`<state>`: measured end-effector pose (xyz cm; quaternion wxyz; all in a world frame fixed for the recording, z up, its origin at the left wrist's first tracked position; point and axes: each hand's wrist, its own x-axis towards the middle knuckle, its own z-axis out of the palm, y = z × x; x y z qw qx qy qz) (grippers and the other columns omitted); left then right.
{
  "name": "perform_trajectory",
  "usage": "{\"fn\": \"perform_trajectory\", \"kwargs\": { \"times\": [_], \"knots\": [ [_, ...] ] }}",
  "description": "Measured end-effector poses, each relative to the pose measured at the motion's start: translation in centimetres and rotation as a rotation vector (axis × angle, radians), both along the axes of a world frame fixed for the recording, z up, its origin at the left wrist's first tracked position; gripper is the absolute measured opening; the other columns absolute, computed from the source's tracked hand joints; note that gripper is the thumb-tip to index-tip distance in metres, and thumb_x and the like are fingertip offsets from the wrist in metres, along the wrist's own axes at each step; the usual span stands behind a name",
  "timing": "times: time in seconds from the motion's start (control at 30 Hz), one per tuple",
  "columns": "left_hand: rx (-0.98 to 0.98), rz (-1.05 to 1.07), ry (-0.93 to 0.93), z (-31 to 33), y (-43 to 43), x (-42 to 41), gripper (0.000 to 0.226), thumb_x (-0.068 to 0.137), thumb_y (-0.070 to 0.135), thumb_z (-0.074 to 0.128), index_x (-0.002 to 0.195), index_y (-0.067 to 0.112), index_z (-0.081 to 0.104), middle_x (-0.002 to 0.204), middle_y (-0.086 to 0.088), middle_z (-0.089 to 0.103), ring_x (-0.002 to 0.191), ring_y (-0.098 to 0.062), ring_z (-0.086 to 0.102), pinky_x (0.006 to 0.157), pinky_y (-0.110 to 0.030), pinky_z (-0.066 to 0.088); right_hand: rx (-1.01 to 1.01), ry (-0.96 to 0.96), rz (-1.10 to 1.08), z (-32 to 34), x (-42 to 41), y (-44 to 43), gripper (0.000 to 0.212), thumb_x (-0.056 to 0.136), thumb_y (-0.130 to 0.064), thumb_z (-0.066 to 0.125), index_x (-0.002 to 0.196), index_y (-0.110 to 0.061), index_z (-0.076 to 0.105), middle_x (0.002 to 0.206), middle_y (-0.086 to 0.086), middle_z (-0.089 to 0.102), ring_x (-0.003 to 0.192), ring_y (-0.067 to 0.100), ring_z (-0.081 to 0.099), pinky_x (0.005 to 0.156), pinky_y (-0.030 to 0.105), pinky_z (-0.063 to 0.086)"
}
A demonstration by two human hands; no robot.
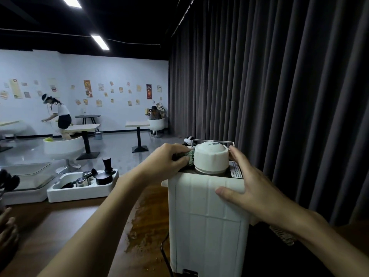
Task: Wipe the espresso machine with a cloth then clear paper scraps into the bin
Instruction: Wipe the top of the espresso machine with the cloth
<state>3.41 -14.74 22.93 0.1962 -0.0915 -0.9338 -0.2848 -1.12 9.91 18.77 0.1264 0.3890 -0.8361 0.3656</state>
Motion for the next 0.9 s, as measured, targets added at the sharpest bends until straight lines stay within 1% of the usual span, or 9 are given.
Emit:
{"fn": "perform_trajectory", "kwargs": {
  "times": [0.1, 0.23, 0.33, 0.47, 0.53, 0.6, 0.67, 0.77, 0.9],
  "knots": [
    [-0.043, -0.004, 0.014, 0.7, -0.2, 0.9, 0.022, 0.1, 0.018, 0.058, 0.109, 0.005, 0.074, 0.111, -0.008, 0.071, 0.099, -0.028, 0.067, 0.09, -0.051, 0.051, 0.0, -0.016, -0.021, -0.1, -0.3, 0.0, 0.107, 0.062, -0.076, 0.064, 0.146, -0.055, 0.001, 0.152, -0.021, 0.029, 0.132, -0.011, 0.026, 0.106, 0.019, 0.024],
    [-0.082, -0.038, 0.05, 0.6, -0.6, 3.5, 0.02, 0.098, 0.022, 0.061, 0.107, 0.01, 0.075, 0.109, -0.002, 0.07, 0.096, -0.021, 0.066, 0.087, -0.047, 0.052, -0.027, -0.022, -0.007, -0.3, -0.3, 0.0, 0.109, 0.061, -0.076, 0.064, 0.147, -0.053, 0.003, 0.153, -0.02, 0.029, 0.135, -0.007, 0.027, 0.109, 0.024, 0.026],
    [-0.097, -0.051, 0.068, 0.2, -0.4, 4.4, 0.021, 0.098, 0.024, 0.061, 0.104, 0.01, 0.075, 0.108, 0.001, 0.069, 0.094, -0.018, 0.066, 0.085, -0.043, 0.053, -0.031, -0.009, 0.01, -0.3, -0.2, -0.1, 0.107, 0.067, -0.068, 0.068, 0.15, -0.048, 0.003, 0.152, -0.025, 0.023, 0.134, -0.015, 0.02, 0.107, 0.014, 0.019],
    [-0.151, -0.027, 0.047, 0.9, 0.1, 2.5, 0.032, 0.101, 0.016, 0.055, 0.083, -0.01, 0.061, 0.087, -0.021, 0.061, 0.081, -0.038, 0.057, 0.077, -0.054, 0.048, 0.02, 0.02, 0.04, -0.1, -0.3, 0.3, 0.106, 0.074, -0.056, 0.073, 0.152, -0.044, 0.001, 0.146, -0.034, 0.01, 0.124, -0.033, 0.003, 0.095, -0.008, 0.005],
    [-0.183, -0.013, 0.037, 1.1, 0.1, 0.8, 0.033, 0.101, 0.013, 0.053, 0.077, -0.01, 0.055, 0.082, -0.023, 0.057, 0.079, -0.041, 0.052, 0.077, -0.056, 0.046, 0.046, 0.017, 0.047, 0.0, -0.2, 0.4, 0.107, 0.075, -0.054, 0.073, 0.152, -0.043, -0.001, 0.148, -0.033, 0.008, 0.131, -0.027, 0.003, 0.094, -0.009, 0.002],
    [-0.204, 0.022, 0.021, 1.1, 0.2, -0.9, 0.031, 0.102, 0.014, 0.052, 0.084, -0.01, 0.061, 0.09, -0.025, 0.062, 0.085, -0.04, 0.058, 0.083, -0.054, 0.048, 0.054, 0.014, 0.04, 0.1, -0.2, 0.5, 0.108, 0.076, -0.052, 0.074, 0.153, -0.041, -0.001, 0.148, -0.031, 0.007, 0.136, -0.017, 0.006, 0.094, -0.009, 0.001],
    [-0.2, 0.049, 0.003, 1.3, 0.5, -1.9, 0.031, 0.102, 0.016, 0.052, 0.096, -0.01, 0.067, 0.104, -0.025, 0.067, 0.096, -0.037, 0.064, 0.09, -0.051, 0.049, 0.047, 0.003, 0.033, 0.1, 0.0, 0.4, 0.108, 0.076, -0.051, 0.074, 0.153, -0.04, -0.001, 0.145, -0.032, 0.007, 0.134, -0.016, 0.008, 0.092, -0.01, 0.002],
    [-0.199, 0.036, -0.027, 1.7, 0.4, -1.6, 0.03, 0.101, 0.014, 0.053, 0.096, -0.012, 0.066, 0.103, -0.025, 0.066, 0.094, -0.039, 0.062, 0.086, -0.05, 0.049, 0.052, -0.011, 0.033, 0.2, 0.1, 0.6, 0.106, 0.077, -0.051, 0.074, 0.153, -0.038, 0.001, 0.145, -0.03, 0.013, 0.136, -0.013, 0.011, 0.096, -0.005, 0.005],
    [-0.173, 0.057, 0.013, 1.2, 0.0, 2.4, 0.03, 0.099, 0.017, 0.055, 0.086, -0.007, 0.067, 0.09, -0.018, 0.064, 0.081, -0.032, 0.06, 0.077, -0.047, 0.048, 0.065, 0.03, 0.045, 0.4, 0.4, 0.5, 0.105, 0.078, -0.052, 0.073, 0.154, -0.035, 0.003, 0.144, -0.031, 0.007, 0.127, -0.03, -0.002, 0.094, -0.008, 0.0]
  ]
}}
